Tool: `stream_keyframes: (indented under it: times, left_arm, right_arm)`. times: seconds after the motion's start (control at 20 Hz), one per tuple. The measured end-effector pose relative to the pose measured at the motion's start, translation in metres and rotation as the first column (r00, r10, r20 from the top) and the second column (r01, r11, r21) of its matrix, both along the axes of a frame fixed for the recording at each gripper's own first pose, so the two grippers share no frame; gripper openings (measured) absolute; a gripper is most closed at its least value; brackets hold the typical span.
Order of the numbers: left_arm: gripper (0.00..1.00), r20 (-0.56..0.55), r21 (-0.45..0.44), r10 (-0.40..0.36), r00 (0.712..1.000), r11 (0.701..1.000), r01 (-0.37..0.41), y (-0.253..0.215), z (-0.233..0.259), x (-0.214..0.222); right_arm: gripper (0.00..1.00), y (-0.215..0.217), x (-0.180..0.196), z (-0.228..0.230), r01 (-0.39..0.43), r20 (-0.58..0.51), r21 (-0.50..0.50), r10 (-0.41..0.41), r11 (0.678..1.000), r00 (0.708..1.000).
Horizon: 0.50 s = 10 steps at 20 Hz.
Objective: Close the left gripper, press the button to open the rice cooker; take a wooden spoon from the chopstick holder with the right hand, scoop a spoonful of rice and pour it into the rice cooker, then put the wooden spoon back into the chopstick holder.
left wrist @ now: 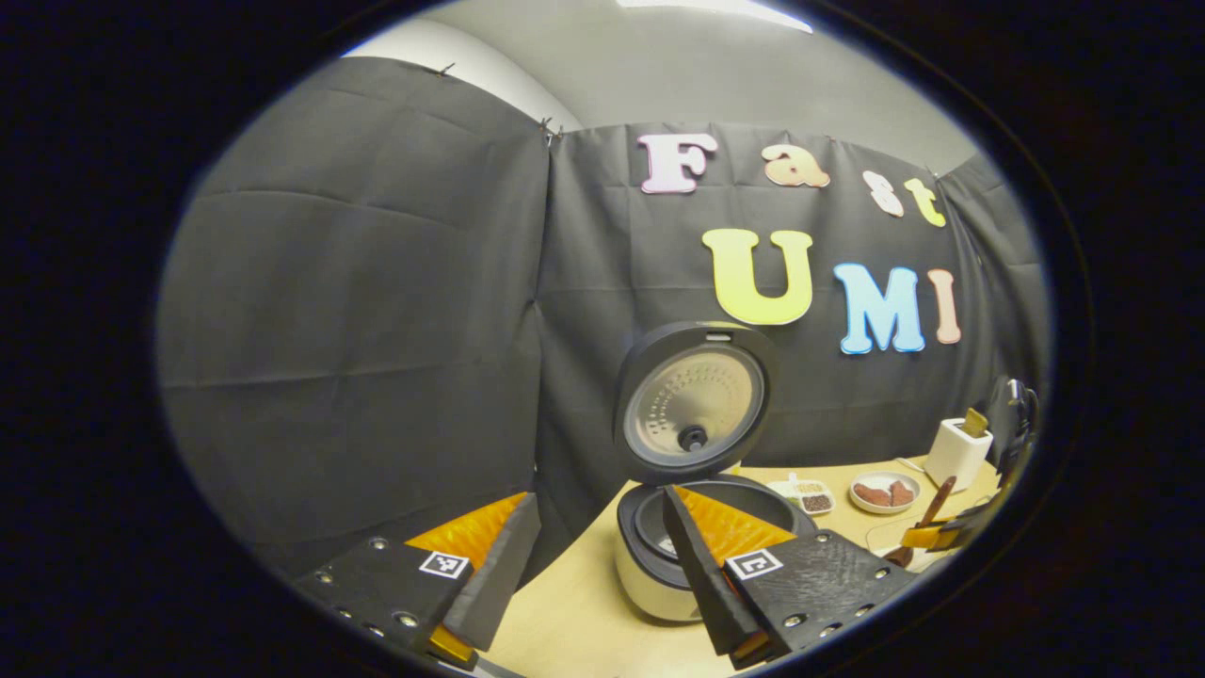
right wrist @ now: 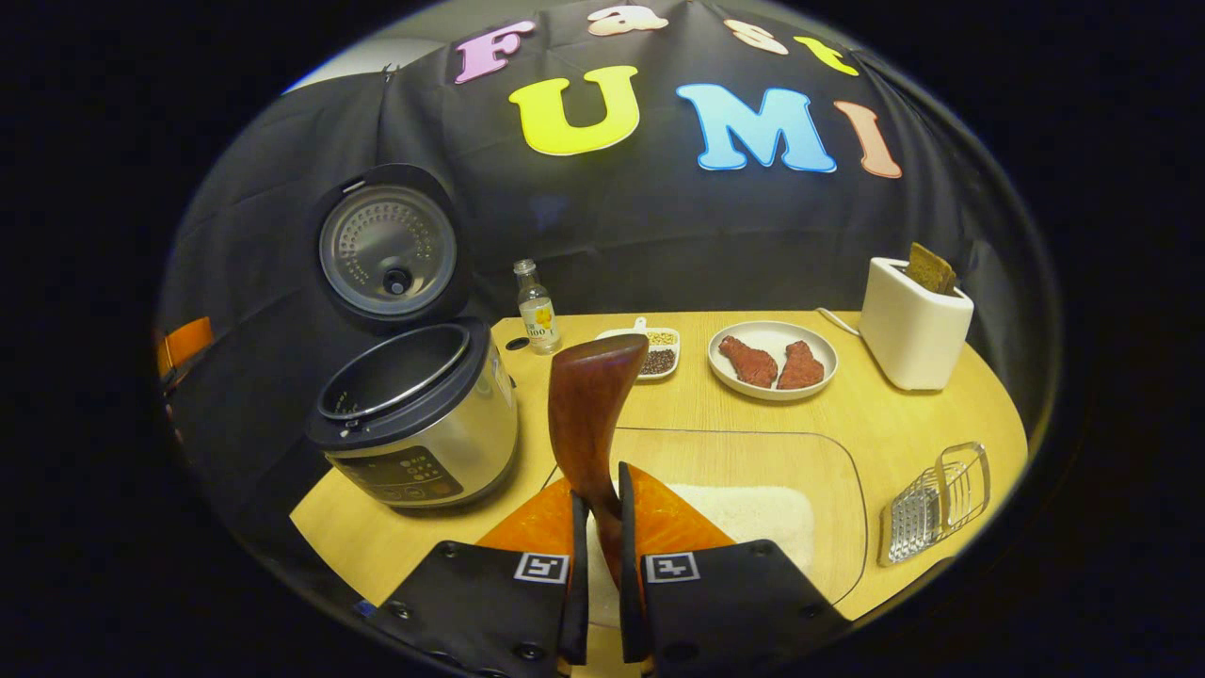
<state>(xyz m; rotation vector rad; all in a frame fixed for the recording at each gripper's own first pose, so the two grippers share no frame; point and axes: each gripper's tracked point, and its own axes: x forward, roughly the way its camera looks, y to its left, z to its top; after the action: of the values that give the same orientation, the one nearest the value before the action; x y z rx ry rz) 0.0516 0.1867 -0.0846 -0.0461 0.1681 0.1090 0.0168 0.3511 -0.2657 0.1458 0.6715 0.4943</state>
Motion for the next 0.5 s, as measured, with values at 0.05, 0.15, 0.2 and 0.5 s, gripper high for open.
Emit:
stream_keyframes:
  times: [0.05,0.15,0.2,0.5]
  left_arm:
    - [0.80,0.001,0.003,0.000,1.000,1.000,0.000,0.000,0.001,-0.002]
    - [0.80,0.003,0.004,0.000,1.000,1.000,0.000,-0.001,0.002,-0.004]
    - [0.80,0.004,0.003,0.001,1.000,1.000,-0.001,-0.001,0.003,-0.005]
    - [0.80,0.003,0.006,-0.005,1.000,1.000,0.005,-0.004,0.008,-0.010]
  right_arm:
    - [0.16,-0.003,0.001,0.000,0.023,-0.031,0.035,-0.022,0.999,0.999]
    - [0.16,-0.013,0.005,-0.002,0.086,-0.105,0.110,-0.075,0.990,0.992]
    - [0.16,-0.020,0.007,-0.003,0.123,-0.146,0.145,-0.102,0.982,0.984]
    - [0.16,-0.051,0.016,-0.014,0.310,-0.348,0.325,-0.192,0.894,0.918]
